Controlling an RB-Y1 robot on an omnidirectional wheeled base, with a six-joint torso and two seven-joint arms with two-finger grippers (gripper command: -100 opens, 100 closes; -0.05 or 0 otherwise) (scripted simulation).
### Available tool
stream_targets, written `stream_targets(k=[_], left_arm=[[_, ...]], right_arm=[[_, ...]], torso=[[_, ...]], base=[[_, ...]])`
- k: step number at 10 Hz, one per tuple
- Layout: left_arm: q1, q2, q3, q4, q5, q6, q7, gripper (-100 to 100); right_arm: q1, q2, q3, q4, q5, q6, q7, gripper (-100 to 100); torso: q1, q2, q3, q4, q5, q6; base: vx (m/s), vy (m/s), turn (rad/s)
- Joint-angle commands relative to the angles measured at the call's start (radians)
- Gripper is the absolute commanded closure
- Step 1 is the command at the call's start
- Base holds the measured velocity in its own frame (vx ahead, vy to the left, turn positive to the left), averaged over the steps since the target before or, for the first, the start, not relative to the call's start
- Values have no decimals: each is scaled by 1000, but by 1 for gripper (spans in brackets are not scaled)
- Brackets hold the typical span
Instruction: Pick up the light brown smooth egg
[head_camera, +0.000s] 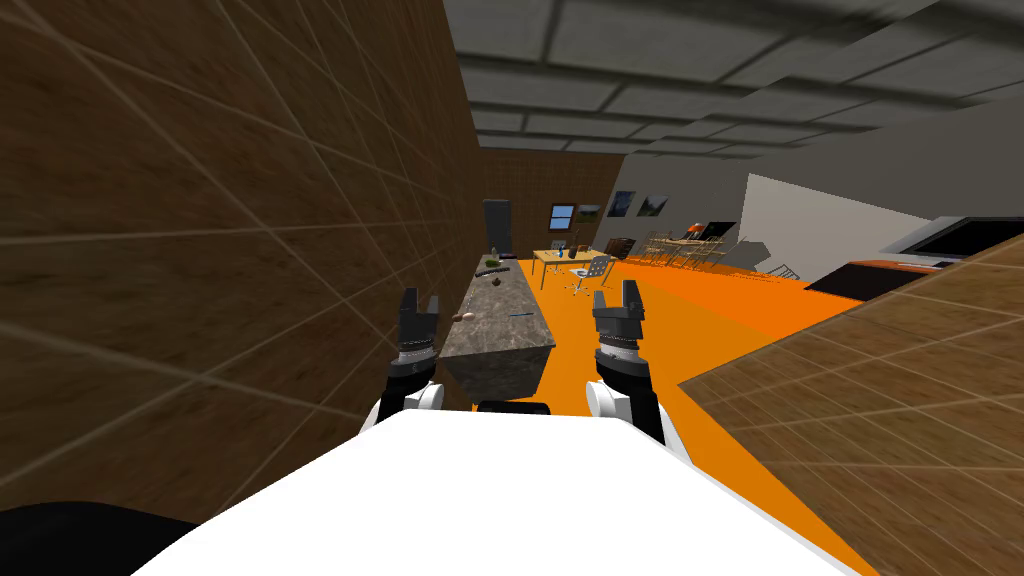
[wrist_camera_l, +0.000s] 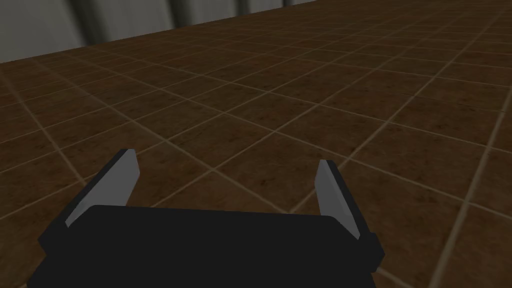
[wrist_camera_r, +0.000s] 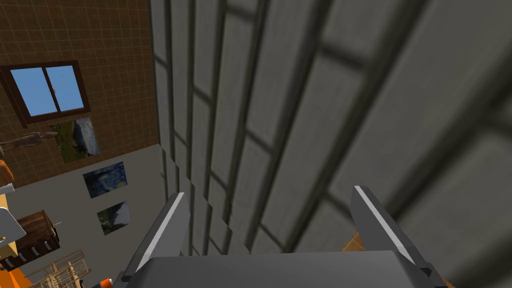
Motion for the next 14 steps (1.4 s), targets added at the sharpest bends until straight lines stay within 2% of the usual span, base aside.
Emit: stream_targets(k=[1,3,6,7,8,9,10,11,13,14], left_arm=[[-29,32,7,22,4,28,-1,-100],[-73,68,16,56,8,72,-1,-100],[-168,125,35,133,18,155,6,-100],[-170,125,35,133,18,169,6,-100],[-209,144,42,165,22,203,10,-100],[-209,144,42,165,22,209,10,-100],[-250,163,49,200,26,243,15,-100],[-250,163,49,200,26,252,15,-100],[-327,202,65,265,35,323,29,-100],[-340,202,65,279,35,348,29,-100]], right_arm=[[0,0,0,0,0,0,0,0],[0,0,0,0,0,0,0,0],[0,0,0,0,0,0,0,0],[0,0,0,0,0,0,0,0],[0,0,0,0,0,0,0,0],[0,0,0,0,0,0,0,0],[0,0,0,0,0,0,0,0],[0,0,0,0,0,0,0,0],[0,0,0,0,0,0,0,0],[0,0,0,0,0,0,0,0]], torso=[[0,0,0,0,0,0],[-4,2,1,0,-1,0],[-5,4,2,1,-1,0],[-5,4,2,1,-1,0],[-3,3,2,1,-1,0],[-3,3,1,1,-1,0],[-2,2,1,0,0,0],[-2,1,1,0,0,0],[-2,1,1,0,-1,0],[-3,2,1,0,-1,0]], base=[[-23,-39,1],[-60,-77,4],[-70,-77,2],[-50,-45,0],[-37,-36,-3],[-25,-27,-2],[-28,-35,-6],[-24,-33,-4],[-38,-40,-14],[-34,-35,-2]])
